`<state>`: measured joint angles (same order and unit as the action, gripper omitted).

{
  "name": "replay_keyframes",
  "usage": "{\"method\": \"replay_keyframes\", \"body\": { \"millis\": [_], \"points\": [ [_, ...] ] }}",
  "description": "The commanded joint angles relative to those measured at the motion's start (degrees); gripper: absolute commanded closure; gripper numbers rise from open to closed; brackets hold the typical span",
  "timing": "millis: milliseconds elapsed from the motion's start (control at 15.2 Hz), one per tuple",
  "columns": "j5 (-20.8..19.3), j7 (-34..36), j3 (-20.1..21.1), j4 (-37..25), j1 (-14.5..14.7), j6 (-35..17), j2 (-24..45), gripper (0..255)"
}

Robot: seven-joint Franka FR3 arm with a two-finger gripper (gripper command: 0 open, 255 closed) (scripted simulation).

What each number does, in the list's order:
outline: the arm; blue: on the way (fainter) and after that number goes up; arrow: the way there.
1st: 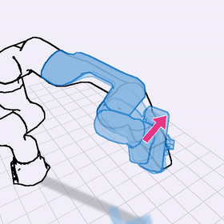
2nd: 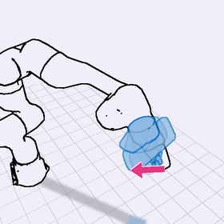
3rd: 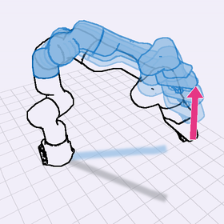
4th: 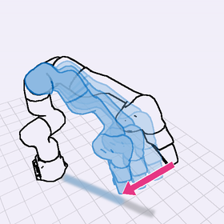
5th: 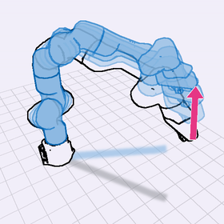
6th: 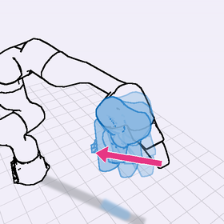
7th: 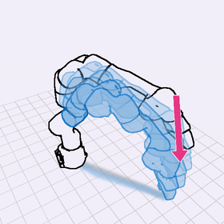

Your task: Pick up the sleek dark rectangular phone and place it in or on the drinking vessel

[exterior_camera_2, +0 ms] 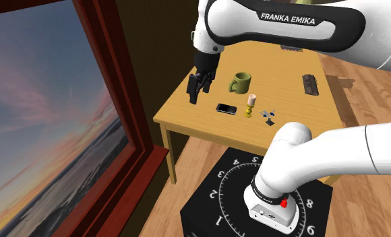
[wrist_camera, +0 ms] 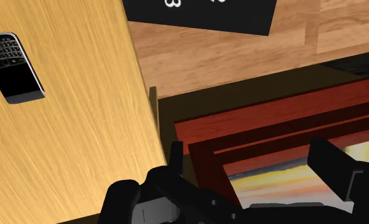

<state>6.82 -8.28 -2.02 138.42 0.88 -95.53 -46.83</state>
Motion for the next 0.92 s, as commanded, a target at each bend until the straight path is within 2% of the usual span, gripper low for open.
{"method": "replay_keyframes", "body": {
  "millis": [0,462,858],
  "points": [
    [0.0,0.0,0.0,0.0,0.0,0.0,0.0,0],
    [-6.4,-11.7,-7.6,6.1,-2.0,-5.5,1.9,0],
    [-11.9,-21.7,-14.4,8.5,-3.8,-11.7,7.1,0]
  ]
}}
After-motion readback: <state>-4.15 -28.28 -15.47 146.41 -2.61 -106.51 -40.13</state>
